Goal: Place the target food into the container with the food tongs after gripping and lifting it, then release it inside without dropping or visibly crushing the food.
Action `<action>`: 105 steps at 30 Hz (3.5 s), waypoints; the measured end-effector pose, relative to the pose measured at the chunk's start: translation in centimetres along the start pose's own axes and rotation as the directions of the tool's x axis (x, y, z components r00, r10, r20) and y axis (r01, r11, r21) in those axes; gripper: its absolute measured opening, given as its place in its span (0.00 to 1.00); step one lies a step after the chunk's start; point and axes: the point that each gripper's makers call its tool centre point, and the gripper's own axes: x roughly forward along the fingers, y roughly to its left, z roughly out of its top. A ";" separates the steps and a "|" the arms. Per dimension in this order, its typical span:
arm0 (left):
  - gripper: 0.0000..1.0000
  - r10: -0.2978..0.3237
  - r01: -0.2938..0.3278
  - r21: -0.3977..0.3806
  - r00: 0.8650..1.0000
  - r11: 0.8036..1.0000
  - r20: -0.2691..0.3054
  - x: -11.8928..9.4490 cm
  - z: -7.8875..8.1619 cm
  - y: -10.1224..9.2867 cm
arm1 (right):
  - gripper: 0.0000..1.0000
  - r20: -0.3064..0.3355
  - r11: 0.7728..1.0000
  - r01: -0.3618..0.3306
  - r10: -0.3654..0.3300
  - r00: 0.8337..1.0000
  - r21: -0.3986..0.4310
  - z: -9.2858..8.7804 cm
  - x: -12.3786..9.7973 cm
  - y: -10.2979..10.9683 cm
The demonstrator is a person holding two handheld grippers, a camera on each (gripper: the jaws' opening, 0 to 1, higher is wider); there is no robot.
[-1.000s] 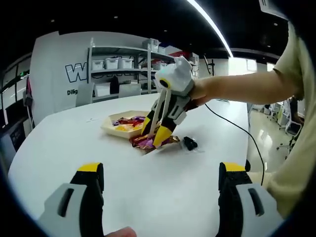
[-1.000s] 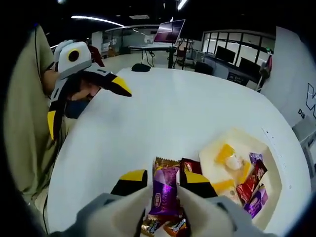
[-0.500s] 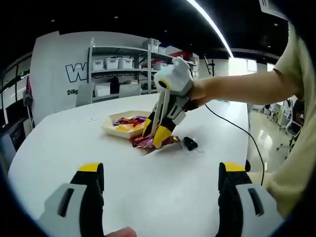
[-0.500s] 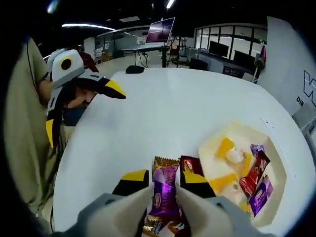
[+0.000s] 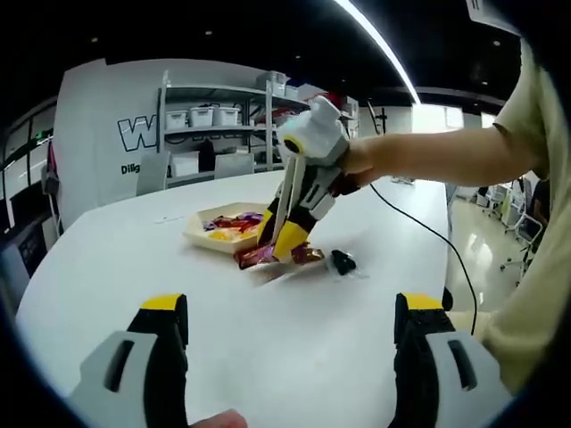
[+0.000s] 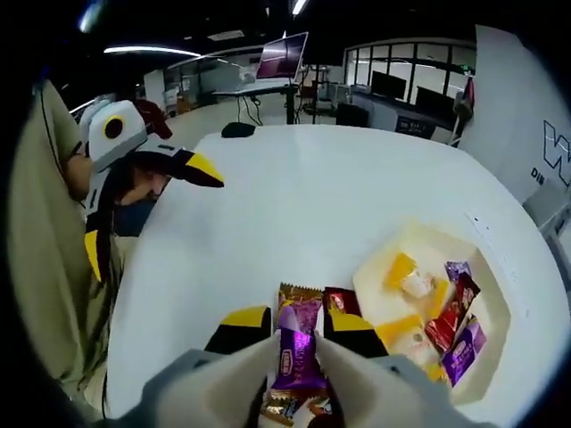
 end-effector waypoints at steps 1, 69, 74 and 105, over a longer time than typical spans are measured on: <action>0.94 0.000 0.000 0.000 1.000 1.000 0.001 0.0 0.0 0.0 | 0.18 0.002 1.000 0.002 -0.002 1.000 0.001 0.2 -0.2 0.0; 0.94 0.017 -0.017 -0.012 1.000 1.000 0.002 -0.7 -0.5 0.4 | 0.20 0.039 0.989 0.132 -0.135 0.990 0.063 5.4 -2.5 -7.7; 0.94 0.015 -0.015 -0.011 1.000 1.000 0.002 -0.7 -0.4 0.3 | 0.20 0.038 0.990 0.128 -0.131 0.991 0.060 5.0 -2.7 -7.2; 0.94 0.002 -0.002 0.005 1.000 1.000 0.003 -0.2 0.1 -0.4 | 0.20 0.037 0.988 0.118 -0.122 0.992 0.103 0.7 -4.2 -3.1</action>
